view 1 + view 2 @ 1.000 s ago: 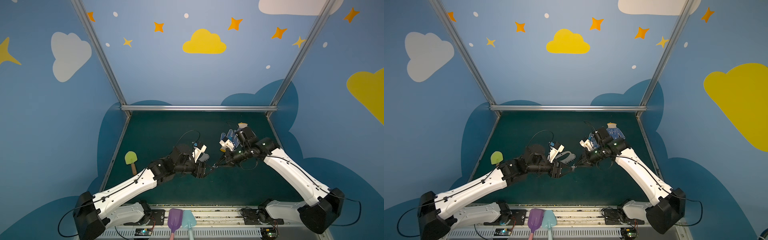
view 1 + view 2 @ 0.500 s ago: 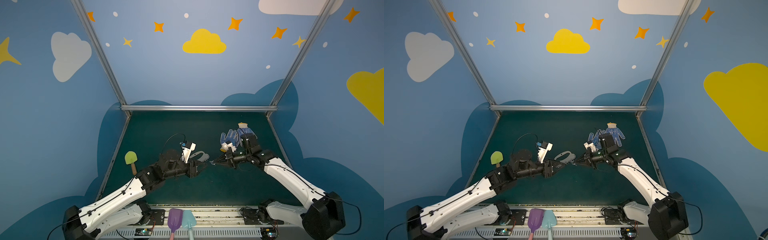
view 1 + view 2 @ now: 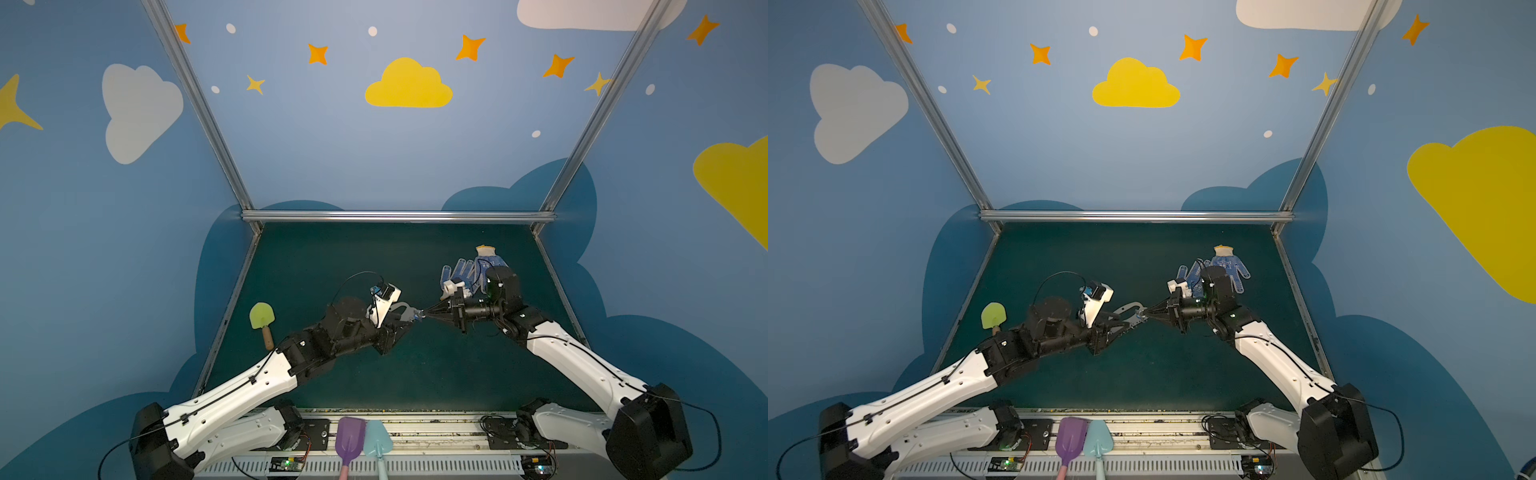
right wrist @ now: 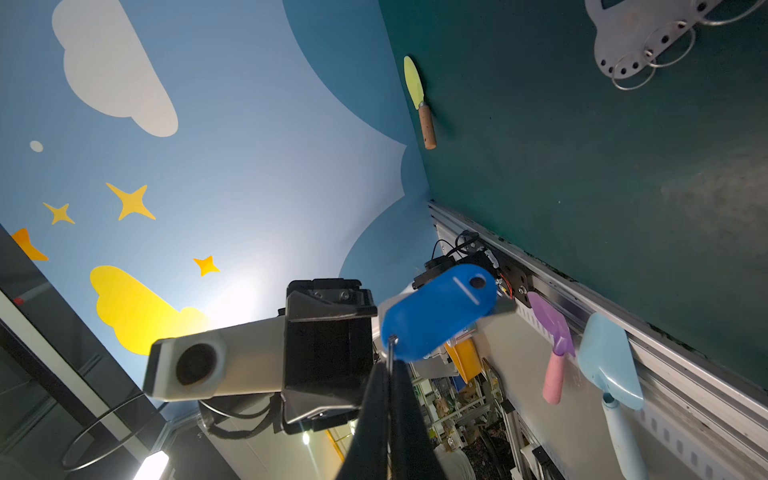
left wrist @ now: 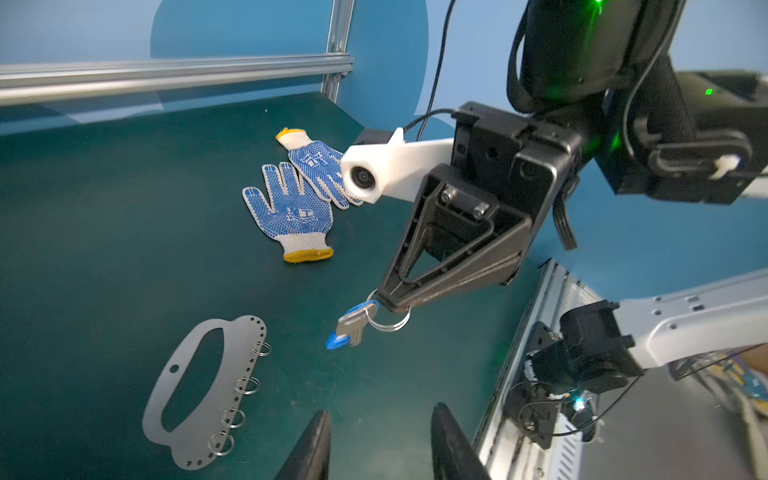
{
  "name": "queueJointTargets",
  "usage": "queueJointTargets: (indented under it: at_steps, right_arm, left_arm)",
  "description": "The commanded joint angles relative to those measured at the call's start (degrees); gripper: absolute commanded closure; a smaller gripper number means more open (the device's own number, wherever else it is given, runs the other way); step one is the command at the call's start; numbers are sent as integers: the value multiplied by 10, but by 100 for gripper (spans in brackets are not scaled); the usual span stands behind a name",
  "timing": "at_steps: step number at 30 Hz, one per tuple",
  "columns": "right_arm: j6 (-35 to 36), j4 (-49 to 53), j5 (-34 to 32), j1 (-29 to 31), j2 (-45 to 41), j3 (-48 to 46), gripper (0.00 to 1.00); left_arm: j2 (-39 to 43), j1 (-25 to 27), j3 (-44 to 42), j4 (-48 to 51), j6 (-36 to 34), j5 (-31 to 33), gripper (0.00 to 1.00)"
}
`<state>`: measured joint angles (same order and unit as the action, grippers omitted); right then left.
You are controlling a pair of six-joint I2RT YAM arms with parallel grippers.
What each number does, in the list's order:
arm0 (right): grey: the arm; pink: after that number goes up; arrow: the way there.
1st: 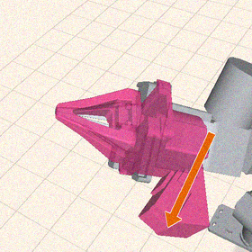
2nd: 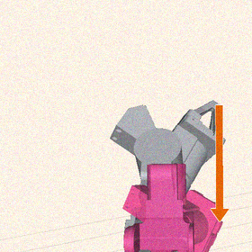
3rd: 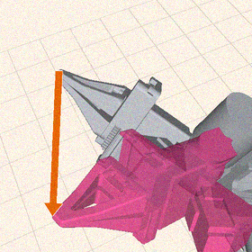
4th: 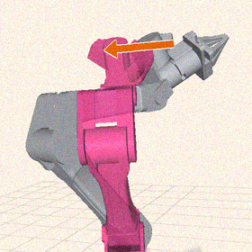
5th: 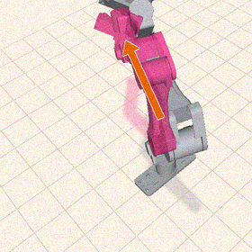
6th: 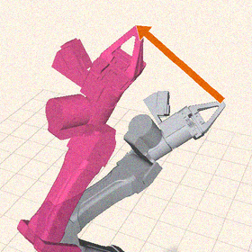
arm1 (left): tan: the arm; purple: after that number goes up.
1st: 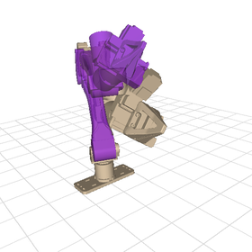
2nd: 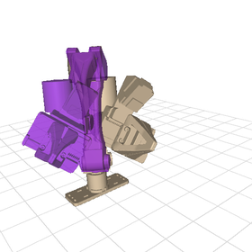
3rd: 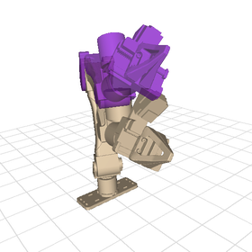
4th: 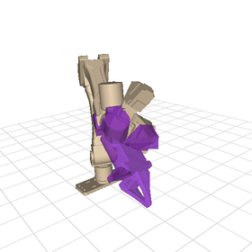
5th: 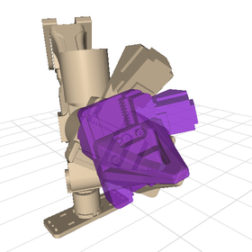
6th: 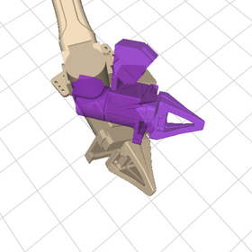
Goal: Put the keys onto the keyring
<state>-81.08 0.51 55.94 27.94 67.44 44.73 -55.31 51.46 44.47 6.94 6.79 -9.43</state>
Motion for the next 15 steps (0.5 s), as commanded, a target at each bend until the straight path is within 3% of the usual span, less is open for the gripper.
queueJointTargets:
  at_steps: [1,4,15]
  right_arm:
    - [-14,-24,11,3,-12,12,100]
    - [-16,-31,14,6,-9,14,100]
    - [-25,-53,25,17,-4,17,100]
  left_arm:
    - [23,16,-26,-59,-133,39,61]
    - [21,36,-40,-83,-214,61,61]
    - [-50,95,-28,-157,-352,141,57]
